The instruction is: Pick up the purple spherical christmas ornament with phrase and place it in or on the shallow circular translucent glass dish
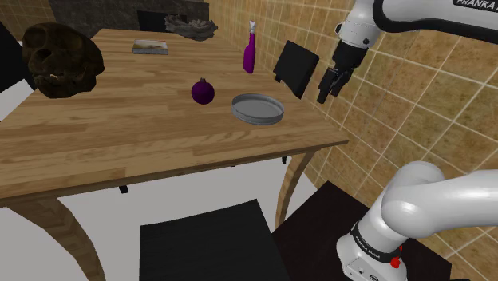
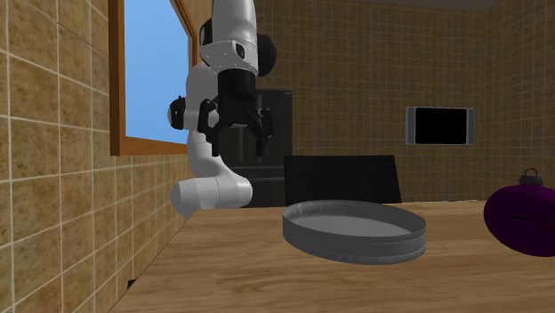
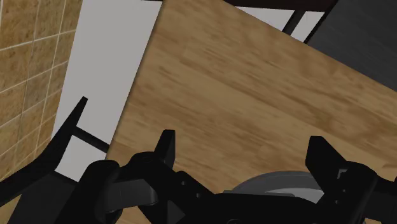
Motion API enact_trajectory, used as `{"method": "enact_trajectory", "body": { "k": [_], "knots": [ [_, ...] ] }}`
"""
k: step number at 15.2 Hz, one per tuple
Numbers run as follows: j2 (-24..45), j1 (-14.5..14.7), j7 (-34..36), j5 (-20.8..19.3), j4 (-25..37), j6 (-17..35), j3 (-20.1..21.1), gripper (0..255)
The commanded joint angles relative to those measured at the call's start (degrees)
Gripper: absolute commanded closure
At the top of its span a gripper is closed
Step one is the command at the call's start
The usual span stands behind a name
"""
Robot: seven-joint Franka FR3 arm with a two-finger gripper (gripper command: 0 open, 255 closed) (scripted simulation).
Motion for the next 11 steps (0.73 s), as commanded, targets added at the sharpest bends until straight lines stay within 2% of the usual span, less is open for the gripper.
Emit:
{"method": "enact_trajectory", "body": {
  "k": [1,11],
  "knots": [
    [0.0,0.0,0.0,0.0,0.0,0.0,0.0,0],
    [19.4,-1.6,26.4,12.5,12.8,1.0,8.6,0]
  ]
}}
